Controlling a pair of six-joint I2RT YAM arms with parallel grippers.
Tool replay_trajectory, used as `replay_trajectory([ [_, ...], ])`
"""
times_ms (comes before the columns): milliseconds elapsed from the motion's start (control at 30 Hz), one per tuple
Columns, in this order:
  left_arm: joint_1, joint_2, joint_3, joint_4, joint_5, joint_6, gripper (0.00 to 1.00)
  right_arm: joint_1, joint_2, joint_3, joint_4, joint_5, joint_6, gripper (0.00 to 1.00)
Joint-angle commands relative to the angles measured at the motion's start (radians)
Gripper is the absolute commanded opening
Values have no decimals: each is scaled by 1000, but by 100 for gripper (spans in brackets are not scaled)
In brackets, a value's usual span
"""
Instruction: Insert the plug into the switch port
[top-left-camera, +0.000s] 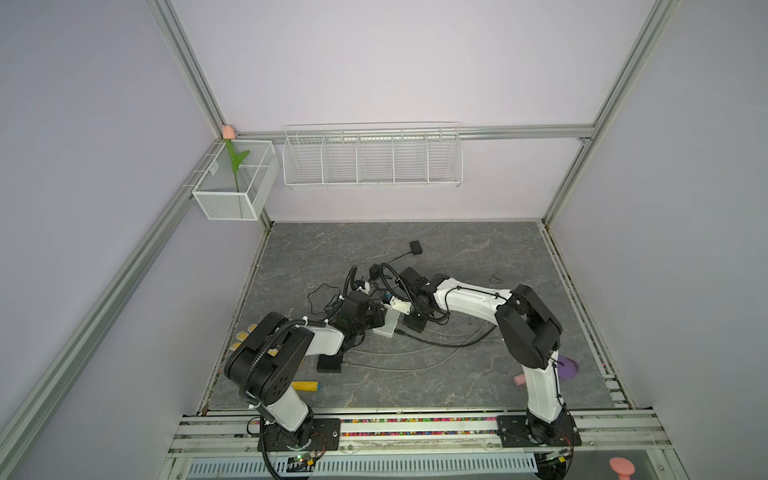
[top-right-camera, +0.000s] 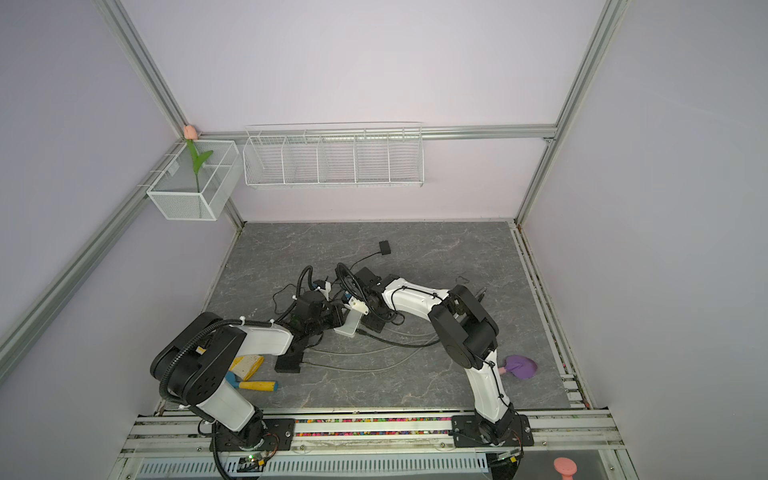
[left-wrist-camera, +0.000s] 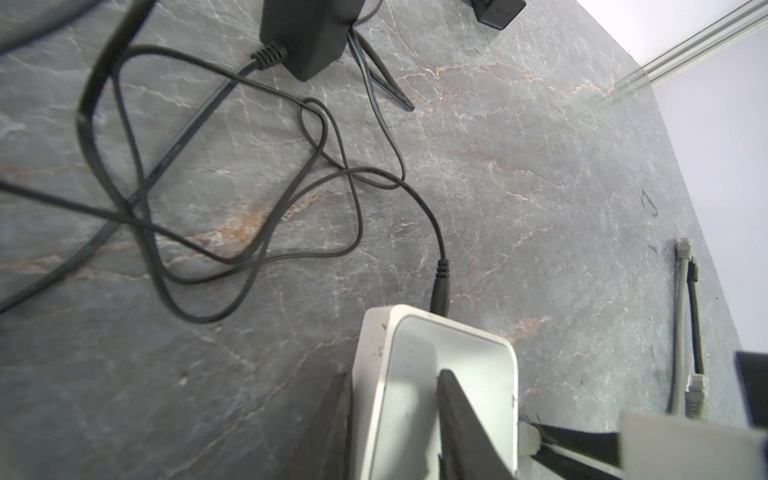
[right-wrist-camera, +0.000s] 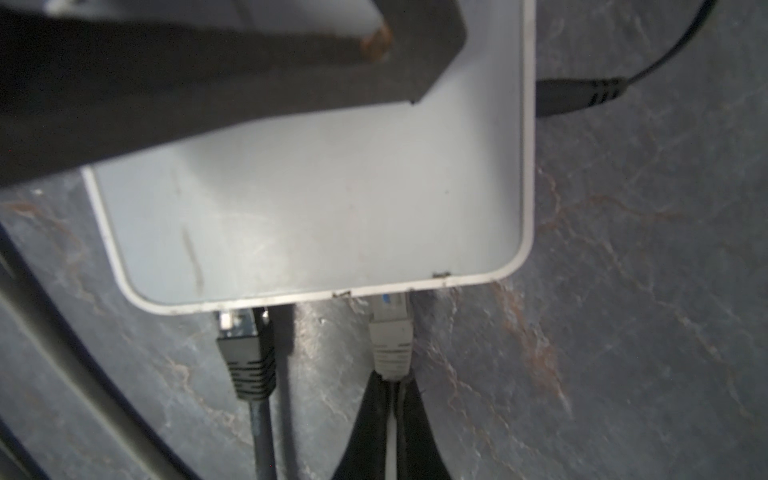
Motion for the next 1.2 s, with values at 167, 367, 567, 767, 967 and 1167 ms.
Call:
replay_trajectory([
  [167, -132, 17, -34, -108, 301, -15, 31, 40, -3, 102, 582, -234, -4, 6],
  [367, -141, 11, -40, -98, 301, -20, 31, 40, -19, 95, 625, -262, 25, 7],
  [567, -149, 18, -48, -87, 304, -22, 31, 40, -31, 65, 657, -264, 38, 7],
  [767, -158, 22, -51, -81, 301, -22, 30, 39, -37, 37, 677, -265, 48, 7],
  [967, -160, 23, -51, -84, 303, -18, 30, 40, -57, 29, 685, -267, 49, 7],
  [1167, -160, 7, -46, -116, 292, -3, 30, 39, -87, 31, 679, -269, 45, 7],
])
